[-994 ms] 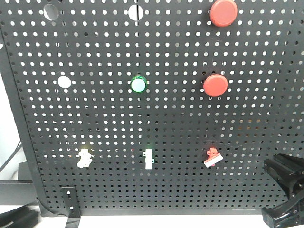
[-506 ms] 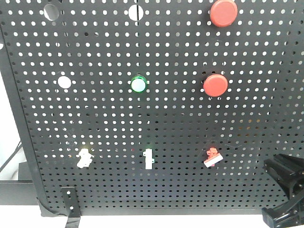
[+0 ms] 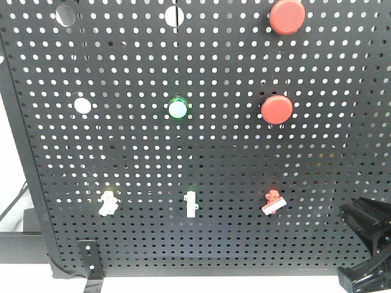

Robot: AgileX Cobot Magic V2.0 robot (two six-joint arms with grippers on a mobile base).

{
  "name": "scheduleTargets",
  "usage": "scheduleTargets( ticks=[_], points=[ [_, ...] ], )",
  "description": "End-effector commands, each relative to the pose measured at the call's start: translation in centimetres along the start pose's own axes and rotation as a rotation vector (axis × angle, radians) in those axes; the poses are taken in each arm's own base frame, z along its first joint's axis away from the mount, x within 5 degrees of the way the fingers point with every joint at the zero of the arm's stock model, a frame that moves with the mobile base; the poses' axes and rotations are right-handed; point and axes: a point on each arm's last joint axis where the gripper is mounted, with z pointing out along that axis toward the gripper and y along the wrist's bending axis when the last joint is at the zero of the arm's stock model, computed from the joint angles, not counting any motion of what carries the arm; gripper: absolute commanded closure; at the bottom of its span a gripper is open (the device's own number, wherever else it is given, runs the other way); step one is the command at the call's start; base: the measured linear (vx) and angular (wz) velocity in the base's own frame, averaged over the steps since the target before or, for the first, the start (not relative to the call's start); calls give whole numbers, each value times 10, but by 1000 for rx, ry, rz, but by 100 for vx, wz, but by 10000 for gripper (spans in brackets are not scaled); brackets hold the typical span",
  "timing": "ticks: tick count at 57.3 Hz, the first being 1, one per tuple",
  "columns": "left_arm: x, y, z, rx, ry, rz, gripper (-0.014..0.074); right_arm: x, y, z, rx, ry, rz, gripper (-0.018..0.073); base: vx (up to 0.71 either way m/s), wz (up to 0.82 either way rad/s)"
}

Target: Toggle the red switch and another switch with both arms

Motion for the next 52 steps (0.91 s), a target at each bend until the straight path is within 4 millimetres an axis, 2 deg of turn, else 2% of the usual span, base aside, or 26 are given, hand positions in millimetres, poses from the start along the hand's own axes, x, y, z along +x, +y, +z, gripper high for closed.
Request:
scheduleTargets(
  ticks=[1, 35, 40, 46, 52],
  points=[
    [-2, 0, -1, 5, -77, -11, 594, -17, -1, -5, -16, -98, -13, 566, 0, 0],
    [-1, 0, -1, 5, -73, -11, 594, -17, -1, -5, -16, -97, -13, 566, 0, 0],
    [-1, 0, -1, 5, -73, -11, 594, -14, 1, -8, -24, -99, 31, 566, 0, 0],
    [-1, 0, -1, 5, -73, -11, 594, 6, -3, -23, 5, -119, 119, 566, 0, 0],
    [-1, 0, -1, 5, -73, -11, 594, 35, -10, -50, 110, -241, 137, 566, 0, 0]
  ],
)
